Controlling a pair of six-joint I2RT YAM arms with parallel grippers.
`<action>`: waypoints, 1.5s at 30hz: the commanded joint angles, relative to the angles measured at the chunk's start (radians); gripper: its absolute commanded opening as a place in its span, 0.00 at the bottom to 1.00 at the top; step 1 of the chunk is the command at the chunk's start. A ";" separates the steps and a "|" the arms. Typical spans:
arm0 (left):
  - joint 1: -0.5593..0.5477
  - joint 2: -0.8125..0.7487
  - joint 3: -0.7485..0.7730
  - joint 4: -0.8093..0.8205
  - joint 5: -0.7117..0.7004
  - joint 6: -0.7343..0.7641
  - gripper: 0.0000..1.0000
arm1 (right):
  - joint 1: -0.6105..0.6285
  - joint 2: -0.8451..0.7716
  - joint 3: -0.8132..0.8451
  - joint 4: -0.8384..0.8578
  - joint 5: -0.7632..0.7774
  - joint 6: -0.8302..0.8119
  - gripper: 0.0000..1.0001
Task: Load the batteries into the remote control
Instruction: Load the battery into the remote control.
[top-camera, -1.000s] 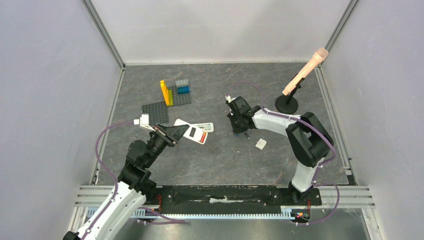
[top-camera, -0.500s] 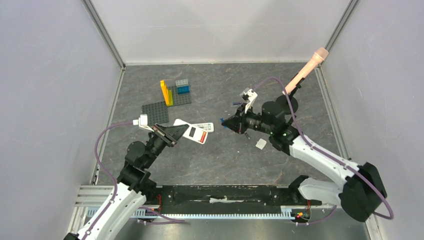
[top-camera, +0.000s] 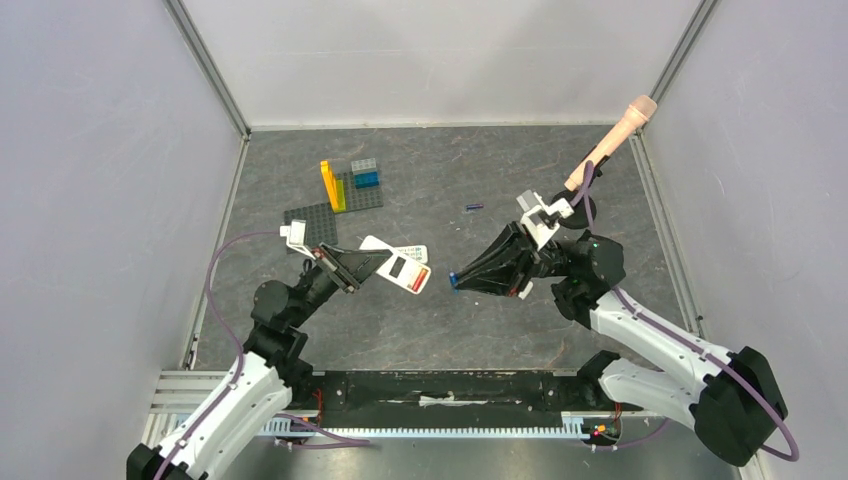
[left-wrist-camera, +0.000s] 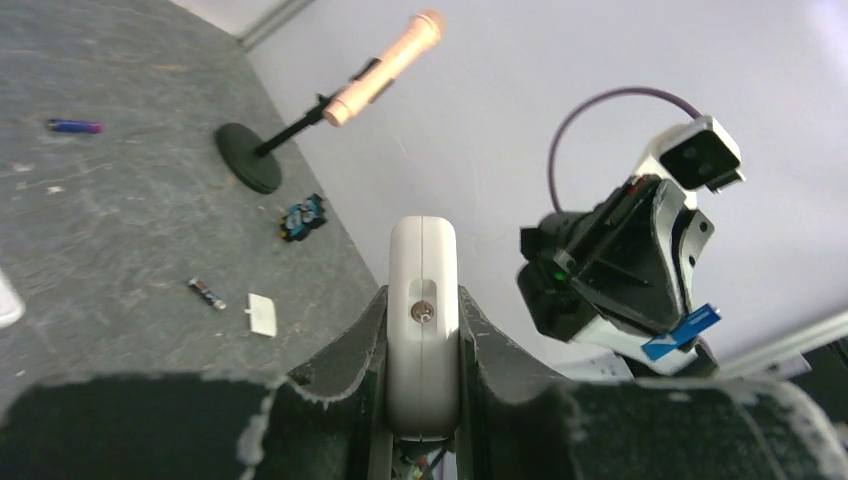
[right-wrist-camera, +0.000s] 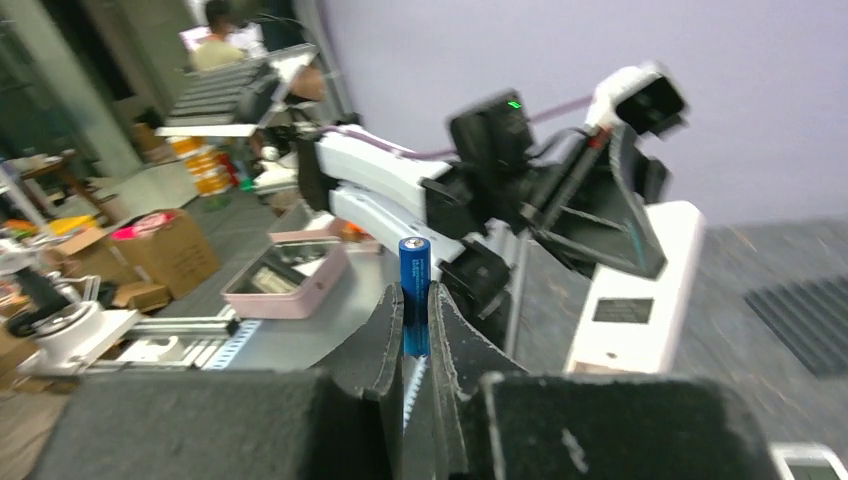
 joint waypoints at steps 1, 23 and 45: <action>0.003 0.067 0.003 0.311 0.152 -0.052 0.02 | 0.009 0.039 0.000 0.503 -0.121 0.339 0.03; 0.003 0.045 -0.042 0.361 -0.231 -0.375 0.02 | 0.281 -0.066 0.288 -0.711 0.876 -0.147 0.01; 0.000 0.069 -0.098 0.453 -0.313 -0.530 0.02 | 0.671 0.220 0.525 -0.850 1.682 -0.207 0.00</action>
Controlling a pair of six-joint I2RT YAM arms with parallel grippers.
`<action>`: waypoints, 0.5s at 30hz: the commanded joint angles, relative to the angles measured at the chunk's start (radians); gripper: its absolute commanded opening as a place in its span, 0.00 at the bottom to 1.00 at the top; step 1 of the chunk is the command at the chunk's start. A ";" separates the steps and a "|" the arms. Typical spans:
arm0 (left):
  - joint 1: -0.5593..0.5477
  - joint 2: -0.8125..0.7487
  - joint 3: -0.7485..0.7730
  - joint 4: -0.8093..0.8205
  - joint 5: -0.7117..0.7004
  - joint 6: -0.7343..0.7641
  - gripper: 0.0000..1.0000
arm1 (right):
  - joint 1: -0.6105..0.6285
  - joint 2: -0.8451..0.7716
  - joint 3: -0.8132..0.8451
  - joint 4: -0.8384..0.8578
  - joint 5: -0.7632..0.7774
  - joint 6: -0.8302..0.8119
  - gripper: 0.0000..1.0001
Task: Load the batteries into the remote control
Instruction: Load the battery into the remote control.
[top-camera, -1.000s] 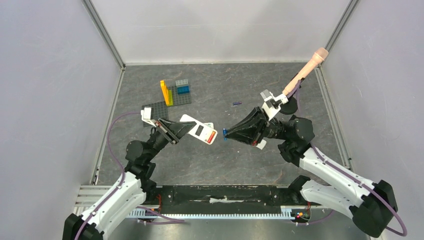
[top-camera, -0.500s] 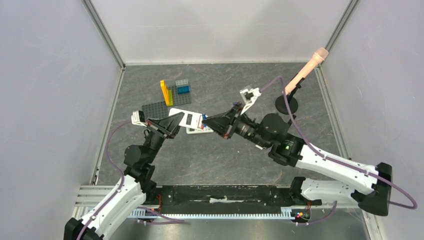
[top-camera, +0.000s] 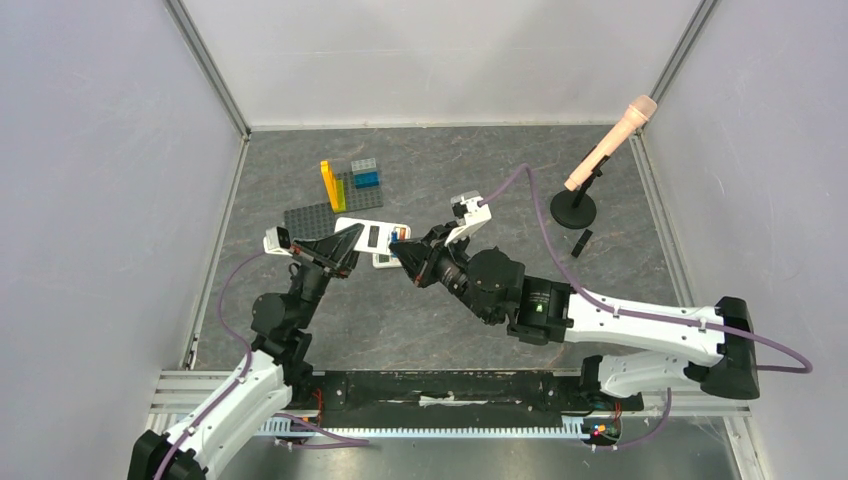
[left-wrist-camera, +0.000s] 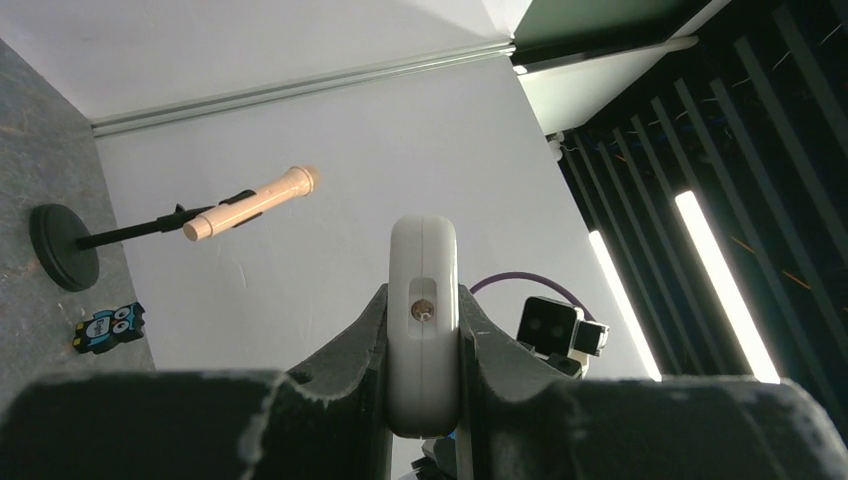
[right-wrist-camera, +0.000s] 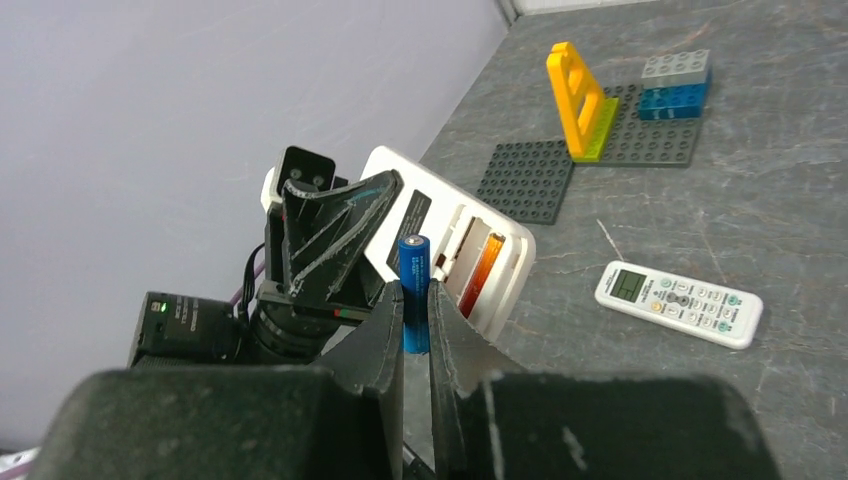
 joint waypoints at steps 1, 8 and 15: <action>-0.001 -0.015 -0.011 0.080 -0.023 -0.044 0.02 | 0.029 0.019 0.073 -0.002 0.185 -0.028 0.00; 0.000 -0.025 -0.021 0.079 -0.043 -0.044 0.02 | 0.042 0.075 0.133 -0.040 0.259 -0.076 0.01; -0.001 -0.024 -0.024 0.088 -0.040 -0.041 0.02 | 0.051 0.136 0.186 -0.096 0.287 -0.075 0.01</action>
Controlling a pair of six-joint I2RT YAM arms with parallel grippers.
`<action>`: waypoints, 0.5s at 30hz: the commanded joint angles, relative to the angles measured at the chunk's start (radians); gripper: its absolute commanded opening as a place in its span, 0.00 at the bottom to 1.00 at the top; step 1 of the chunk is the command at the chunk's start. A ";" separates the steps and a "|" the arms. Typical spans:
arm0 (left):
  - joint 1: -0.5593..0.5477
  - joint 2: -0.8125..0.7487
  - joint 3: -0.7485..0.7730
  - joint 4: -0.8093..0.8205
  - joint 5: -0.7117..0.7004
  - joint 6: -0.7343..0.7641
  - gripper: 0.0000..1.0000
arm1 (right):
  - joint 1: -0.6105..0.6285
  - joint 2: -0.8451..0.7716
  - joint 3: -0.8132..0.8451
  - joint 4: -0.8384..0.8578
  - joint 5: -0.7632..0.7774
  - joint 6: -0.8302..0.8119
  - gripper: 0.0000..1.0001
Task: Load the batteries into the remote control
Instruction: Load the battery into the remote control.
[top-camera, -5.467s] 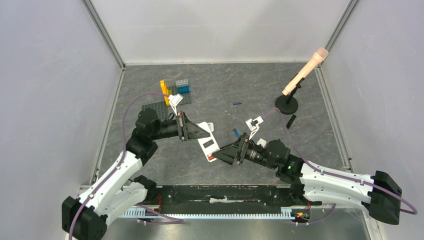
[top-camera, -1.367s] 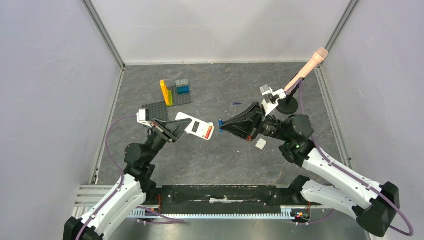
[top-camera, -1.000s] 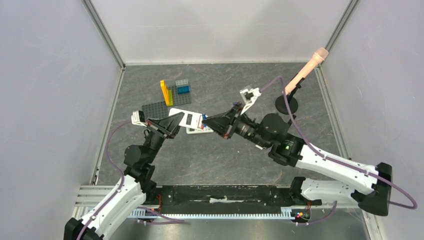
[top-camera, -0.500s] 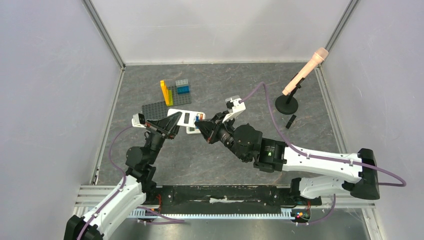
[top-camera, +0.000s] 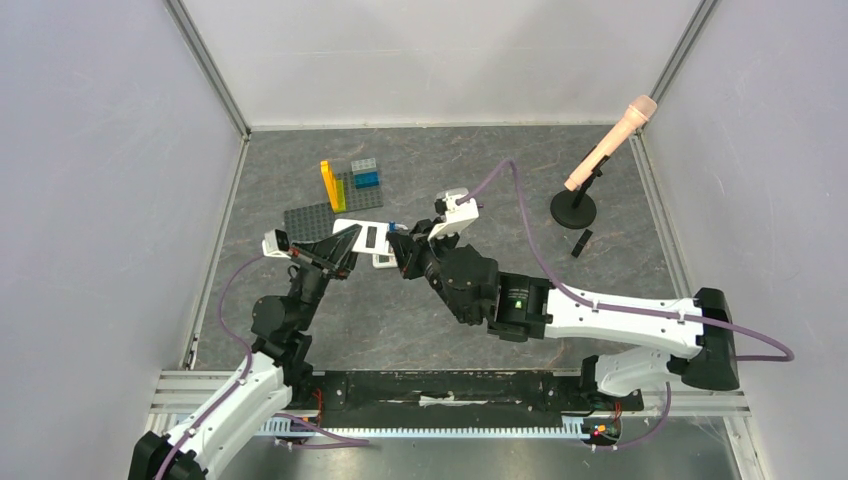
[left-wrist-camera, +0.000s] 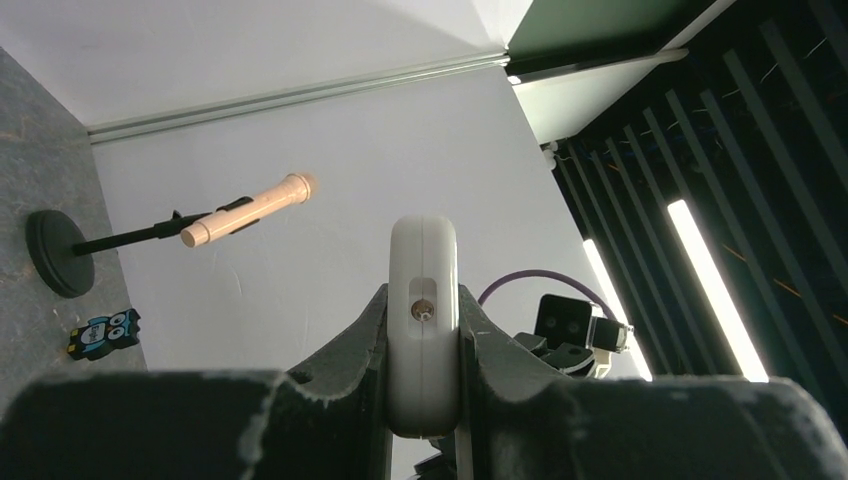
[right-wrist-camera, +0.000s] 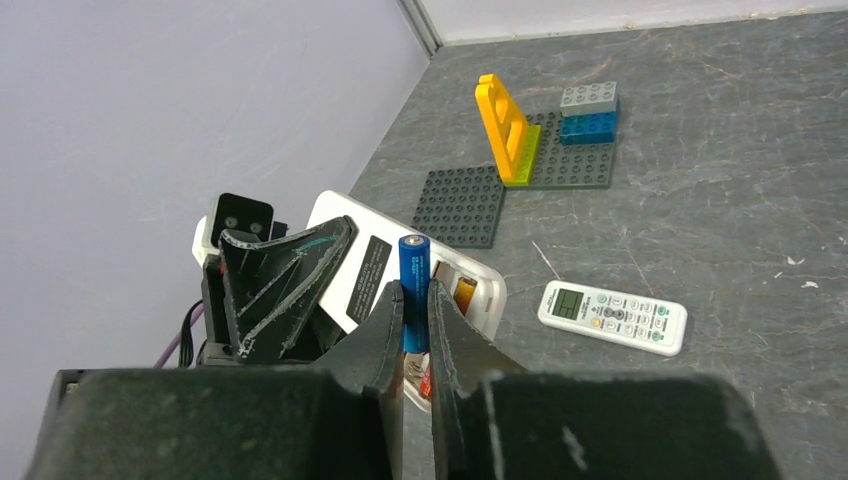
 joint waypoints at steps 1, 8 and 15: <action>-0.001 -0.007 -0.004 0.077 -0.018 -0.029 0.02 | 0.015 0.037 0.073 -0.049 0.082 -0.018 0.01; -0.001 -0.008 -0.008 0.088 -0.034 -0.040 0.02 | 0.047 0.072 0.108 -0.106 0.168 -0.017 0.01; -0.001 -0.001 -0.010 0.126 -0.060 -0.034 0.02 | 0.067 0.085 0.121 -0.182 0.201 0.065 0.05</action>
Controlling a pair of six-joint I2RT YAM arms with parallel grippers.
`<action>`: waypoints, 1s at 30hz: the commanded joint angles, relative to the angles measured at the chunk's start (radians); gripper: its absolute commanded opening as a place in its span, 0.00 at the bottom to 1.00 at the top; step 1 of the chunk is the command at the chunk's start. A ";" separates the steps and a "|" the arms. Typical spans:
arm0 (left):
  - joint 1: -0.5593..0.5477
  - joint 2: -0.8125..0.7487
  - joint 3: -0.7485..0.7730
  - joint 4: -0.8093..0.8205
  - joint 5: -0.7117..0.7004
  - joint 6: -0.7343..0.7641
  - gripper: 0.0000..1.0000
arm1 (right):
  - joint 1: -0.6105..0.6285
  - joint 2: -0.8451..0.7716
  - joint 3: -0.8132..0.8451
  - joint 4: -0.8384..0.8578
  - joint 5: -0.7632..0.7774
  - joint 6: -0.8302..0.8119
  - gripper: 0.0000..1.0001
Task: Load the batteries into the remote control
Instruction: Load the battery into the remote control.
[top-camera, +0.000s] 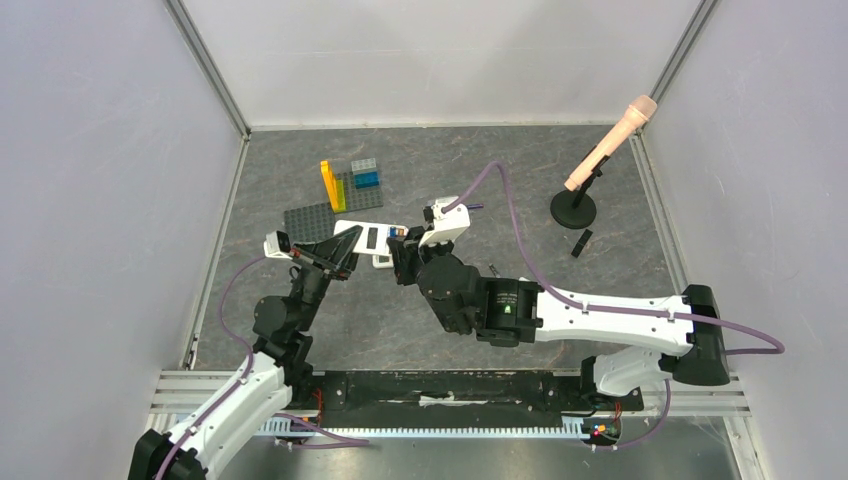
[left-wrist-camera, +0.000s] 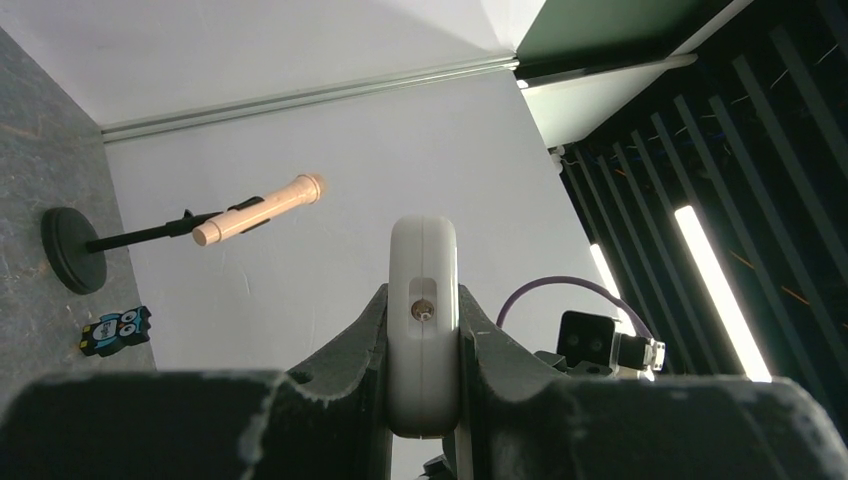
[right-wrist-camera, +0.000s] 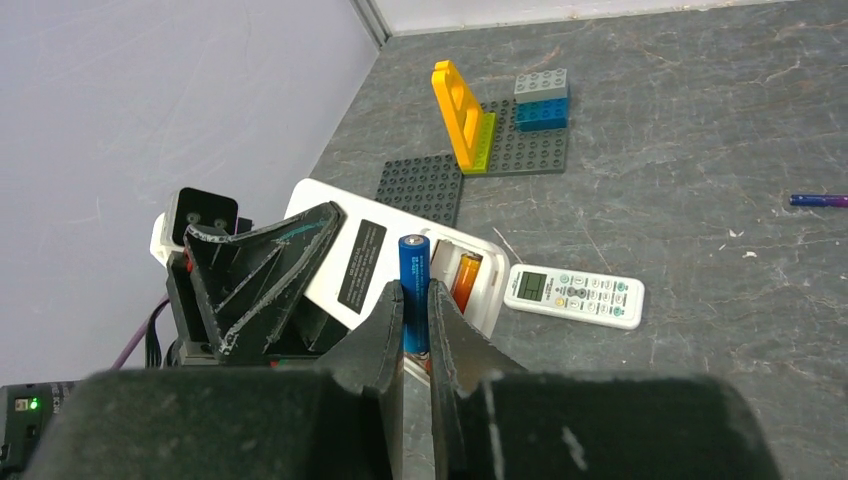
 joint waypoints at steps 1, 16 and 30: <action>0.000 0.000 0.003 0.131 -0.057 -0.033 0.02 | 0.013 0.018 0.047 -0.080 0.071 0.068 0.06; 0.000 0.000 -0.004 0.143 -0.055 -0.048 0.02 | 0.017 0.057 0.111 -0.185 0.139 0.115 0.26; 0.000 -0.014 -0.022 0.119 -0.051 -0.032 0.02 | 0.016 0.007 0.143 -0.194 0.050 0.143 0.42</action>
